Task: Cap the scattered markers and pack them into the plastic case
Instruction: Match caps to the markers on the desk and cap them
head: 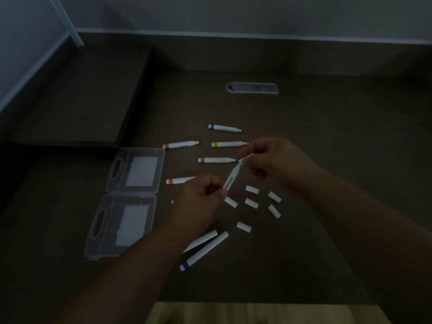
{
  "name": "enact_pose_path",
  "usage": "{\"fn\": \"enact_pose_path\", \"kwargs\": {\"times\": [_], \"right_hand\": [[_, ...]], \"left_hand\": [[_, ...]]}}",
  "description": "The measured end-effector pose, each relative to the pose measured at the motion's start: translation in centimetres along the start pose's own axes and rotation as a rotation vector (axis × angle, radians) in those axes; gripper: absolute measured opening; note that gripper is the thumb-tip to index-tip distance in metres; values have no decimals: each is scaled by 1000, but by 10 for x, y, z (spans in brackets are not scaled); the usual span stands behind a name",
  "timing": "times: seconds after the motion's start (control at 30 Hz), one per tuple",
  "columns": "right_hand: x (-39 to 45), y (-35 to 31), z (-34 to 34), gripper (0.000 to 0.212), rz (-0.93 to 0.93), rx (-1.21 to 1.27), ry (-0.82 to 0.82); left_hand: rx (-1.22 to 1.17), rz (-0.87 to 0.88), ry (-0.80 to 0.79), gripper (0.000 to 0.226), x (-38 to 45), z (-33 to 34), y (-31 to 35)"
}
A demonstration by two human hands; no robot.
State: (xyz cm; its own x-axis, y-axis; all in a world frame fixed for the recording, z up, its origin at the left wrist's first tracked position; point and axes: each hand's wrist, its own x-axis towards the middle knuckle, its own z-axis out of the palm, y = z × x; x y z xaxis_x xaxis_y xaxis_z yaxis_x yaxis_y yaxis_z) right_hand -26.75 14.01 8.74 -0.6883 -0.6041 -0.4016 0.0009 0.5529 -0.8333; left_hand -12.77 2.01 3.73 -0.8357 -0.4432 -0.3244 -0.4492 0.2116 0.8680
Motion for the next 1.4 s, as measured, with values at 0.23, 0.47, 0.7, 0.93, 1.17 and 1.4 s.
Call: {"fn": "enact_pose_path", "kwargs": {"times": [0.23, 0.47, 0.7, 0.93, 1.17, 1.4], "right_hand": [[-2, -15, -8, 13, -62, -281, -161], [-1, -17, -4, 12, -87, -237, -144], [0, -16, 20, 15, -68, -177, -138], [4, -13, 44, 30, -43, 47, -35], [2, 14, 49, 21, 70, 108, 158], [-25, 54, 24, 13, 108, 52, 388]], "left_hand": [[26, 22, -32, 17, -1, -8, 3], [29, 22, -21, 11, -1, -14, 0], [-15, -21, 10, 9, -12, -21, -10], [-84, -46, 63, 8, -19, -28, -17], [187, -50, 105, 5, -14, -43, -31], [646, 1, -45, 10, -27, -43, -36]]}}
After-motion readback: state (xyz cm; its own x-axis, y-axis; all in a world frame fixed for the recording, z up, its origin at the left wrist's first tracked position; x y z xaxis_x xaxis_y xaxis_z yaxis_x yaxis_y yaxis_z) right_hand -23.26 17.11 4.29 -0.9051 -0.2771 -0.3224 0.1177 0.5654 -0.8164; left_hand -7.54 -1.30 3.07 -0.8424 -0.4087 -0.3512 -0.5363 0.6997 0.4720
